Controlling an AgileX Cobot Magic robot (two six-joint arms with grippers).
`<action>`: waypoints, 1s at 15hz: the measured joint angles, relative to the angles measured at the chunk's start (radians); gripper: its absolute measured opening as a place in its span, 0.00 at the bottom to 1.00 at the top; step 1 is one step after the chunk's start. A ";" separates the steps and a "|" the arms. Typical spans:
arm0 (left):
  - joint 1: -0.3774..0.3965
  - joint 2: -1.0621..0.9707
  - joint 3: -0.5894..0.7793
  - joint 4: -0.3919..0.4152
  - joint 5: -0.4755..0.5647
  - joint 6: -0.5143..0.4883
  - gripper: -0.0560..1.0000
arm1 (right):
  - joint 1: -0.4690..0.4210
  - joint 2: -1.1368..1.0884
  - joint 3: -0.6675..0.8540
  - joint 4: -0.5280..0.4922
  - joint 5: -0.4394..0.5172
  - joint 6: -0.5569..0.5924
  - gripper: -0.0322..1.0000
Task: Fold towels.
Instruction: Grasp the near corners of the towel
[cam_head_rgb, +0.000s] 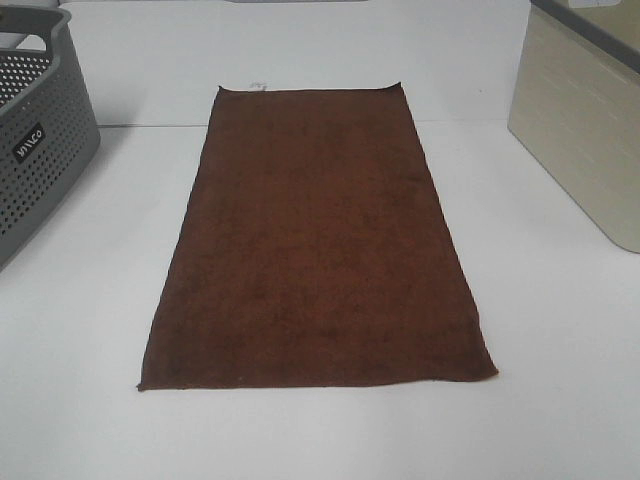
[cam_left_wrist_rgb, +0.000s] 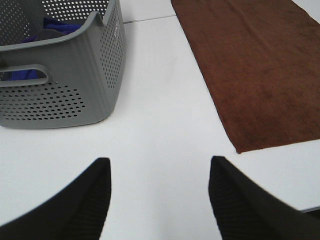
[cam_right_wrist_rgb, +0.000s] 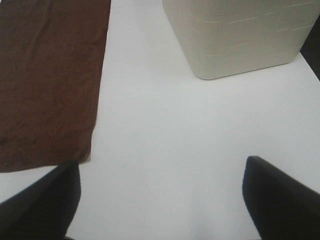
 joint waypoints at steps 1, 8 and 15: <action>0.000 0.000 0.000 0.000 0.000 0.000 0.59 | 0.000 0.000 0.000 0.000 0.000 0.000 0.83; 0.000 0.000 0.000 0.000 0.000 0.000 0.59 | 0.000 0.000 0.000 0.000 0.000 0.000 0.83; 0.000 0.000 0.000 0.000 0.000 0.000 0.59 | 0.000 0.000 0.000 0.000 0.000 0.000 0.83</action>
